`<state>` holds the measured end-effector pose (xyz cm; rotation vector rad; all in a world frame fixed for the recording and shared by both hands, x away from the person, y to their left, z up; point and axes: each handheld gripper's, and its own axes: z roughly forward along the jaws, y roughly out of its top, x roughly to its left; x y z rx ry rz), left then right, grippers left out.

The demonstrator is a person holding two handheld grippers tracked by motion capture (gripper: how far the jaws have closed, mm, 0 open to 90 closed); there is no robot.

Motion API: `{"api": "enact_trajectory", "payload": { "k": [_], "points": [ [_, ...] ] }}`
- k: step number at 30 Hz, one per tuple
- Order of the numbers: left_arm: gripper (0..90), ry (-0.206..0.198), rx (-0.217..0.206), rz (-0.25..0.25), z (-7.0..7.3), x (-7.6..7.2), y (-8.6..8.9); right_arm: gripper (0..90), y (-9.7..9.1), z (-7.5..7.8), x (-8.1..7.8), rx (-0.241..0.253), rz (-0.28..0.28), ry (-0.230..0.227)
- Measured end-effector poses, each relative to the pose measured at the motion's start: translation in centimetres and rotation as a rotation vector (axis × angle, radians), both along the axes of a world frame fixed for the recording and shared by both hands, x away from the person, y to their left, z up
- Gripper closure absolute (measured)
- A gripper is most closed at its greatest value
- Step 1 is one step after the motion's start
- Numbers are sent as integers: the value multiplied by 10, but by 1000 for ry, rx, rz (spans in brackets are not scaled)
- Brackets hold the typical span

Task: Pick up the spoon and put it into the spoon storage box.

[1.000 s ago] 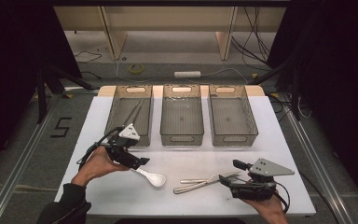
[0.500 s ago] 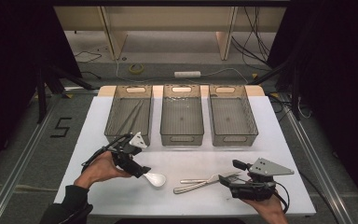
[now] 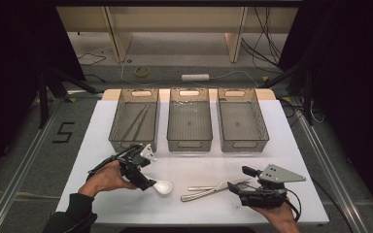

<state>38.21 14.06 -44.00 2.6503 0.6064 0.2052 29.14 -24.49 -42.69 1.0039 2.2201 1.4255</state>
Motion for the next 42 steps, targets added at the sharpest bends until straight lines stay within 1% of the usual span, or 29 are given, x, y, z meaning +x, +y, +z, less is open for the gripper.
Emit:
{"api": "enact_trajectory", "payload": {
  "k": [3,5,10,11,12,14,15,18,19,23,24,26,29,32,35,38,39,42],
  "points": [
    [181,8,6,-4,-3,0,-1,246,0,0,0,1,0,2],
    [183,17,13,-12,-4,1,-2,246,-1,0,1,1,2,0],
    [186,24,30,-35,-8,0,-4,246,-1,0,0,0,-1,4],
    [187,28,23,-33,-9,-1,-5,246,-1,0,0,-1,0,3],
    [188,30,36,-48,-10,-1,-6,246,-1,0,0,-1,1,3],
    [195,32,40,-55,-11,-2,-6,246,0,-1,0,-5,3,2],
    [197,30,49,-66,-12,-2,-7,246,0,-1,1,-6,3,1],
    [205,30,59,-71,-14,-4,-7,246,1,0,0,-13,7,-3],
    [207,29,66,-82,-14,-3,-7,246,2,0,0,-17,8,-3],
    [215,25,67,-86,-16,-3,-8,246,3,0,-1,-23,11,-2],
    [218,22,73,-83,-17,-3,-9,247,3,0,-1,-22,11,-3],
    [223,24,88,-95,-19,-2,-10,246,3,0,-1,-28,11,-1],
    [234,28,95,-99,-23,-2,-11,247,3,0,-1,-26,13,-2],
    [259,31,112,-105,-25,-1,-11,248,4,0,-1,-31,16,0],
    [269,29,128,-122,-27,0,-11,249,4,0,-2,-31,16,0],
    [283,39,120,-123,-27,-1,-12,249,4,-1,-1,-35,17,1],
    [301,41,122,-132,-26,-1,-12,249,4,-1,-1,-34,17,1],
    [344,53,120,-130,-26,-1,-12,250,4,-1,-1,-36,17,2]
  ]
}}
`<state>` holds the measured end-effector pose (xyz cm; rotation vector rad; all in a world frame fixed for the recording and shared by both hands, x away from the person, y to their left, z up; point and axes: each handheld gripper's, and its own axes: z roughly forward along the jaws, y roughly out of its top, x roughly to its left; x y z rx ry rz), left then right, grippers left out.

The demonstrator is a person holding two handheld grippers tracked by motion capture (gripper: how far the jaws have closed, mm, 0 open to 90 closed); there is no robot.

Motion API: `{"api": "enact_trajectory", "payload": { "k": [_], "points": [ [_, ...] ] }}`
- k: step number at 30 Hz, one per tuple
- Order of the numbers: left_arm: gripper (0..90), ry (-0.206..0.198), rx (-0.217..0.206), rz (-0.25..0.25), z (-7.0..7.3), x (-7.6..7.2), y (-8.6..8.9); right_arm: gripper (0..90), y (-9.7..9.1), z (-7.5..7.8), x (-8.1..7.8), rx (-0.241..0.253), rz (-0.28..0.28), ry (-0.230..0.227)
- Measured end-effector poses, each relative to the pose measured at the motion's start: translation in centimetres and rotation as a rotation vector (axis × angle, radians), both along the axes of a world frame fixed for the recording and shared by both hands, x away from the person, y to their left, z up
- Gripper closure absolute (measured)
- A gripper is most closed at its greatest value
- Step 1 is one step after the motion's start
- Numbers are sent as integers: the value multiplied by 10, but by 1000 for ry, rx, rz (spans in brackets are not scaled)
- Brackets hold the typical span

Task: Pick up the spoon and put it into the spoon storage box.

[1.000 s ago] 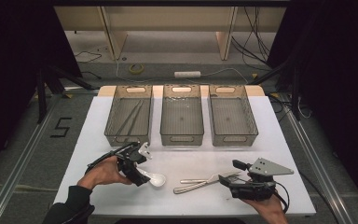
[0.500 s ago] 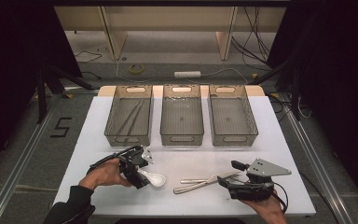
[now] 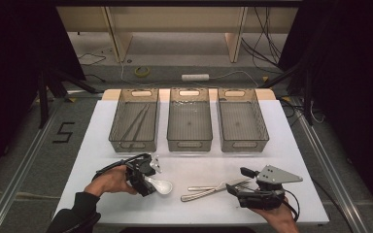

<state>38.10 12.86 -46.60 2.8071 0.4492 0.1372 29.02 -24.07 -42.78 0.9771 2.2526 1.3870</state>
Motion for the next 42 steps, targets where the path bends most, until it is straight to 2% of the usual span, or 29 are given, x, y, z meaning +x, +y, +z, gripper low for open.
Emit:
{"api": "enact_trajectory", "payload": {
  "k": [3,8,18,28,30,33,35,38,42],
  "points": [
    [412,20,4,-18,1,0,0,250,0,0,0,2,0,0],
    [518,48,0,-16,2,-1,0,251,0,0,0,0,1,1],
    [728,54,-9,-34,3,-2,1,251,1,0,0,0,2,5],
    [786,44,0,-27,4,-2,1,251,1,-1,0,-3,7,10],
    [823,20,-3,-7,3,-2,1,251,1,-1,0,-7,7,8],
    [850,34,-25,6,3,0,3,251,1,-1,0,-5,8,9],
    [850,32,-19,2,3,0,3,251,1,-1,0,-6,7,9],
    [851,26,-47,8,5,0,3,251,1,-1,1,-5,8,11],
    [852,10,-108,30,14,0,4,251,0,-1,0,-4,7,12]
  ]
}}
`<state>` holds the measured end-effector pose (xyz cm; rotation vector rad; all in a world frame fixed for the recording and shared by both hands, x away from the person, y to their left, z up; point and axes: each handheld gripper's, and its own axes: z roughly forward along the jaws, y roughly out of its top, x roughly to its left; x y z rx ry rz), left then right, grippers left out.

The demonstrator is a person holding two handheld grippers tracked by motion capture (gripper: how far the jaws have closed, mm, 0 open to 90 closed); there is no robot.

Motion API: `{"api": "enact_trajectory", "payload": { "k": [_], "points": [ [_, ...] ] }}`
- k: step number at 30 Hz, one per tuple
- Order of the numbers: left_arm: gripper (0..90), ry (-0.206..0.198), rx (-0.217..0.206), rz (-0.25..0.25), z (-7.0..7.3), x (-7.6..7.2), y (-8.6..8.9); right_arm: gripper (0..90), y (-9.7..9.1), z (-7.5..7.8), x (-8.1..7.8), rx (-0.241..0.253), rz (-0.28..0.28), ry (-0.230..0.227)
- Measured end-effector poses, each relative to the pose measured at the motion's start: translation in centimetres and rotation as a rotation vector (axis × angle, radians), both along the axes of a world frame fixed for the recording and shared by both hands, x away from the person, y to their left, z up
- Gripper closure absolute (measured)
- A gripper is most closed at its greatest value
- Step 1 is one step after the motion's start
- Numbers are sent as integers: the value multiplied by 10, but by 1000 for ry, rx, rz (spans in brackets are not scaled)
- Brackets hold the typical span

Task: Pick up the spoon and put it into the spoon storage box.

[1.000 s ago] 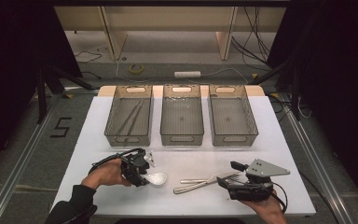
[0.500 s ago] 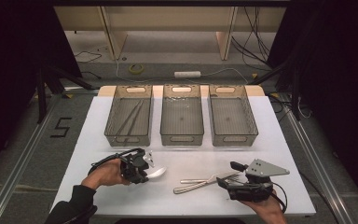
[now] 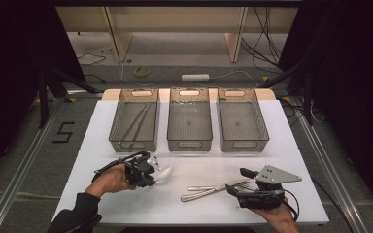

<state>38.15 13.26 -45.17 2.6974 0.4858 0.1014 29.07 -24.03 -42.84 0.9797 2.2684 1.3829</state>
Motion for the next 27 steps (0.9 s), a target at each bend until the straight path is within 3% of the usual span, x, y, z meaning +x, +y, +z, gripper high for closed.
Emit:
{"api": "enact_trajectory", "payload": {
  "k": [11,14,27],
  "points": [
    [852,-32,-144,130,19,7,11,251,0,0,0,-2,-1,-2],
    [852,-38,-173,146,22,7,13,251,0,0,0,-1,0,-1],
    [852,-37,-252,219,30,8,11,251,0,0,0,-1,-1,-3]
  ]
}}
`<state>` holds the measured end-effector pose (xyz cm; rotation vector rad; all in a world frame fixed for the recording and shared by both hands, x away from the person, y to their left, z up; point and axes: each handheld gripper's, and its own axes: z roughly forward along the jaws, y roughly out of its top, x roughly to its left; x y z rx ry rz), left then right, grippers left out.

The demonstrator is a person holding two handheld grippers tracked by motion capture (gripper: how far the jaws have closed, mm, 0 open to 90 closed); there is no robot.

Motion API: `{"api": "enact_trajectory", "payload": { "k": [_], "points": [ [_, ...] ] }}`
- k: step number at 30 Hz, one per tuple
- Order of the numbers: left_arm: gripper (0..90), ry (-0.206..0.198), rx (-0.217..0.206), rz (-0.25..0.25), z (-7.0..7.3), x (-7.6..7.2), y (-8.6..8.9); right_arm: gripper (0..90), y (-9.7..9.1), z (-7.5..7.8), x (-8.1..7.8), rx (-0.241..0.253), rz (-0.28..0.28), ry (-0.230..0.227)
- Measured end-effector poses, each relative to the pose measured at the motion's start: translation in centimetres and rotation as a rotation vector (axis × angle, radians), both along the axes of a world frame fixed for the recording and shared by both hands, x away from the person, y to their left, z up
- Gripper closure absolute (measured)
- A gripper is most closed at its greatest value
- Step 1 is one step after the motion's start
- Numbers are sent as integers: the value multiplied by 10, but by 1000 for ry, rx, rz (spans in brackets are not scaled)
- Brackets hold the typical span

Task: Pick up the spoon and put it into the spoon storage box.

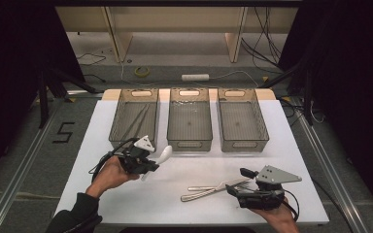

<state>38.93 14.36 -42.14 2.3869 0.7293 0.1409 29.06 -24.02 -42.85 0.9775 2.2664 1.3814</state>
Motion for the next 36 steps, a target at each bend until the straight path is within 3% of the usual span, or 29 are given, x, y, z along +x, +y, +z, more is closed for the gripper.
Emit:
{"api": "enact_trajectory", "payload": {
  "k": [21,36],
  "points": [
    [851,-33,-127,123,12,5,2,251,0,0,0,-1,2,-2],
    [851,-52,-171,169,20,21,-11,251,1,-2,1,-1,1,11]
  ]
}}
